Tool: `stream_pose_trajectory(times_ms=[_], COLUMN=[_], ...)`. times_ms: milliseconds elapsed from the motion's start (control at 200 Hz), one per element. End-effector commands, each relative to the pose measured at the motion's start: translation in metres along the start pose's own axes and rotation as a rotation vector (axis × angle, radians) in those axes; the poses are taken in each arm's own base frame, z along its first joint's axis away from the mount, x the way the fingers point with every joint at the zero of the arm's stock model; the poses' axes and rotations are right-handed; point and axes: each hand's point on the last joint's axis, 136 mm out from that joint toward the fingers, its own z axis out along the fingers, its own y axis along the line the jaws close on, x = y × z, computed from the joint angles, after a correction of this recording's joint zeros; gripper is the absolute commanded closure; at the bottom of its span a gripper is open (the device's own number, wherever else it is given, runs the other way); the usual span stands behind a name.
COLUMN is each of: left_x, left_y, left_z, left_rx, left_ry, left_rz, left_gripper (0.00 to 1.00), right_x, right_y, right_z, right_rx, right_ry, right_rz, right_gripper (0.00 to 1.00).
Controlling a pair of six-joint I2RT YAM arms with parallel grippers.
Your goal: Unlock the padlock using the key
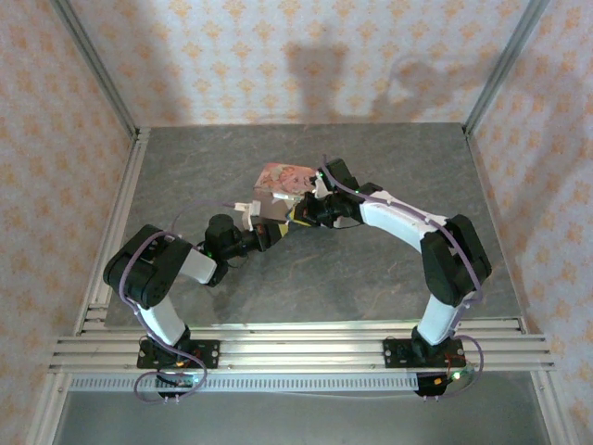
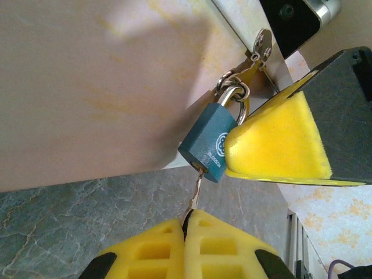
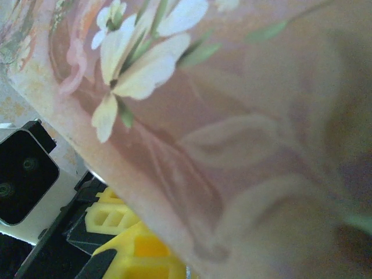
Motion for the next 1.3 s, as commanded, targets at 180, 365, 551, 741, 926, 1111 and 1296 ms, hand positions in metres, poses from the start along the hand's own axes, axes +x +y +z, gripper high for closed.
stream_pose_trajectory(times_ms=[180, 365, 551, 741, 926, 1111, 1296], left_x=[-0.037, -0.035, -0.029, -0.022, -0.005, 0.003, 0.012], left_y=[-0.019, -0.021, -0.01, -0.008, 0.004, 0.005, 0.012], left_z=[0.006, 0.008, 0.001, -0.002, -0.007, -0.013, -0.015], left_rx=[0.1, 0.135, 0.068, 0.045, -0.049, -0.084, -0.137], left_ry=[-0.089, -0.035, -0.021, 0.005, 0.067, 0.087, 0.124], left_rz=[0.065, 0.066, 0.088, 0.103, 0.146, 0.17, 0.188], left_gripper=[1.0, 1.0, 1.0, 1.0, 1.0, 1.0, 1.0], right_x=[0.036, 0.04, 0.038, 0.04, 0.036, 0.028, 0.017], right_y=[0.016, 0.007, -0.01, -0.021, -0.034, -0.043, -0.059], right_z=[0.011, 0.017, 0.019, 0.019, 0.016, 0.017, 0.011], right_rx=[-0.116, -0.132, -0.057, 0.001, 0.085, 0.136, 0.219], right_ry=[0.126, 0.11, 0.087, 0.097, 0.078, 0.031, -0.06], right_rz=[-0.072, -0.139, -0.167, -0.208, -0.247, -0.236, -0.183], right_gripper=[1.0, 1.0, 1.0, 1.0, 1.0, 1.0, 0.87])
